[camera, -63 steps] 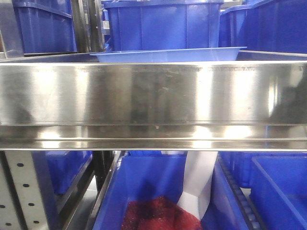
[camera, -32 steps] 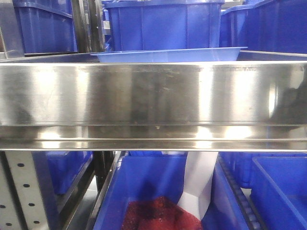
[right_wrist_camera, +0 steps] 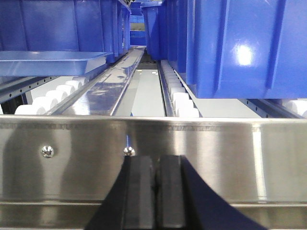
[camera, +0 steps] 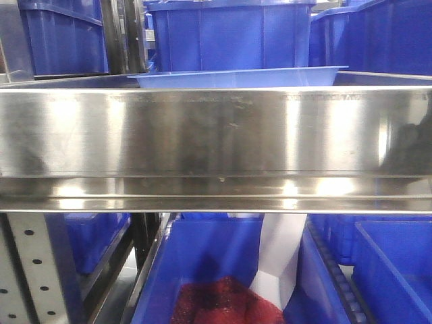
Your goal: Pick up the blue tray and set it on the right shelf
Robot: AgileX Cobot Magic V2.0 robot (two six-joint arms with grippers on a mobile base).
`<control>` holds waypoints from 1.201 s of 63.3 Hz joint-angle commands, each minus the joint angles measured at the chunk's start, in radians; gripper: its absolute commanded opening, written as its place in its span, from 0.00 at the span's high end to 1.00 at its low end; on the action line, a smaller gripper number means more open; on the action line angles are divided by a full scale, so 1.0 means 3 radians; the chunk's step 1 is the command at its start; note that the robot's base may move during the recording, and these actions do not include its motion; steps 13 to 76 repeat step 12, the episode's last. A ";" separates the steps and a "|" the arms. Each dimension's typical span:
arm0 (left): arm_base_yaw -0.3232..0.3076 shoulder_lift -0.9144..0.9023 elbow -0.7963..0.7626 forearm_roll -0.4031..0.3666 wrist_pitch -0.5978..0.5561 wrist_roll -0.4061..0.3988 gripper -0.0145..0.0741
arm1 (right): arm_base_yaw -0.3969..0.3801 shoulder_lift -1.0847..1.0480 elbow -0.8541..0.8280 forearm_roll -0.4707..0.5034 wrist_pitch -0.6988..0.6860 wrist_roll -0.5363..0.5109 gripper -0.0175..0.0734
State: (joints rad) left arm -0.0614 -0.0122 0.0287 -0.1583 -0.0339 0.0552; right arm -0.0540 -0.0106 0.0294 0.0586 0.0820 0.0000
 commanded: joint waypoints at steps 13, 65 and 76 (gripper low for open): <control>0.0010 -0.0034 0.0097 -0.0027 -0.0305 0.0008 0.89 | -0.0021 -0.0068 -0.0077 -0.0005 -0.0317 -0.0029 0.78; 0.0010 -0.0034 0.0097 -0.0027 -0.0305 0.0008 0.89 | -0.0021 -0.0068 -0.0077 -0.0005 -0.0317 -0.0029 0.78; 0.0010 -0.0034 0.0097 -0.0027 -0.0305 0.0008 0.89 | -0.0021 -0.0068 -0.0077 -0.0005 -0.0317 -0.0029 0.78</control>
